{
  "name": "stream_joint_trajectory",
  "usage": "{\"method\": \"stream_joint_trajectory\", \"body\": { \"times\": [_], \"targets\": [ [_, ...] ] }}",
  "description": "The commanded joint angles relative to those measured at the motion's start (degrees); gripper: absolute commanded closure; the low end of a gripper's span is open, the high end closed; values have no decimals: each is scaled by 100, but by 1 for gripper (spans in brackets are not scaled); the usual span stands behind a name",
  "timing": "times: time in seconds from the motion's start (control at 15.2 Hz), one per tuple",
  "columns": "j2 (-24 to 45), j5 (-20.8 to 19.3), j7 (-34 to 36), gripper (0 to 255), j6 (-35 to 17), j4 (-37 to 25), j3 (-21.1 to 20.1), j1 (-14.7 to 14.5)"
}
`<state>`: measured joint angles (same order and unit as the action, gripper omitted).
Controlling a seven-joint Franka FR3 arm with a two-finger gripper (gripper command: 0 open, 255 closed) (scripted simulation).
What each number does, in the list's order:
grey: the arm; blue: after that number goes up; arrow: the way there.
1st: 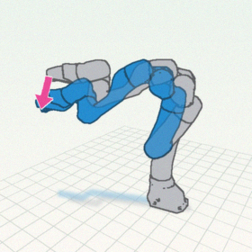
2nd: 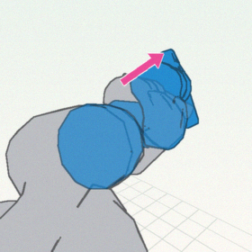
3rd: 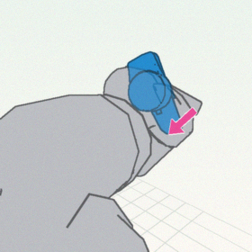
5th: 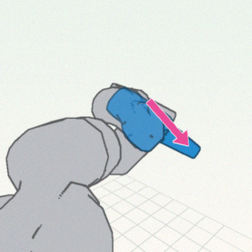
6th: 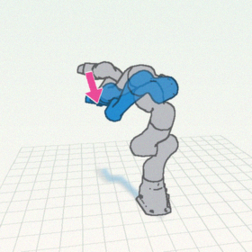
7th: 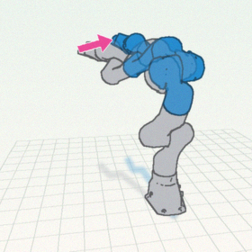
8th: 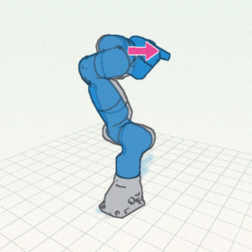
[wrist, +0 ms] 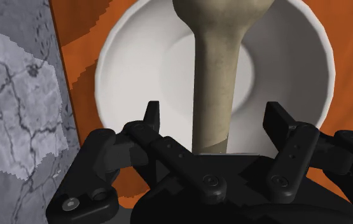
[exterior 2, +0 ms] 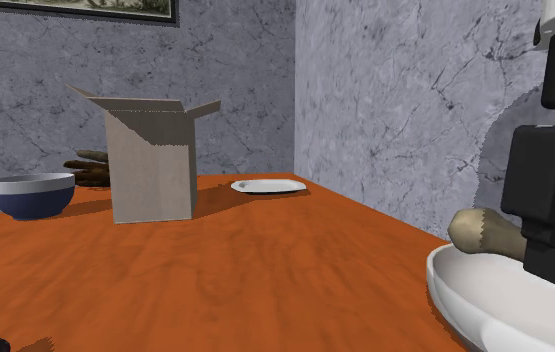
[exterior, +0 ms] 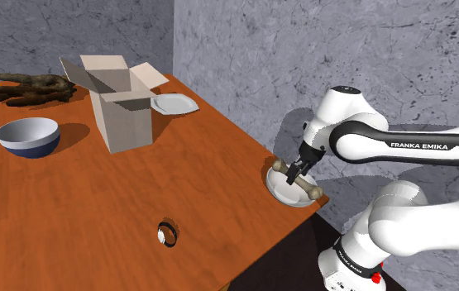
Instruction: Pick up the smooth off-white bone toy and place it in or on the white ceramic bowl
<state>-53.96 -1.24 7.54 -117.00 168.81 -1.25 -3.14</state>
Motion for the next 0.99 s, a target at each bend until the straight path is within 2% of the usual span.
{"method": "stream_joint_trajectory", "body": {
  "times": [0.0,0.13,0.4,0.92],
  "targets": [
    [1,0,0,0,-1,1,0,0],
    [4,-1,-1,0,-1,-2,1,1],
    [-240,19,-5,0,869,-628,-10,-17],
    [-240,19,-5,0,869,-628,-10,-17]
  ]
}}
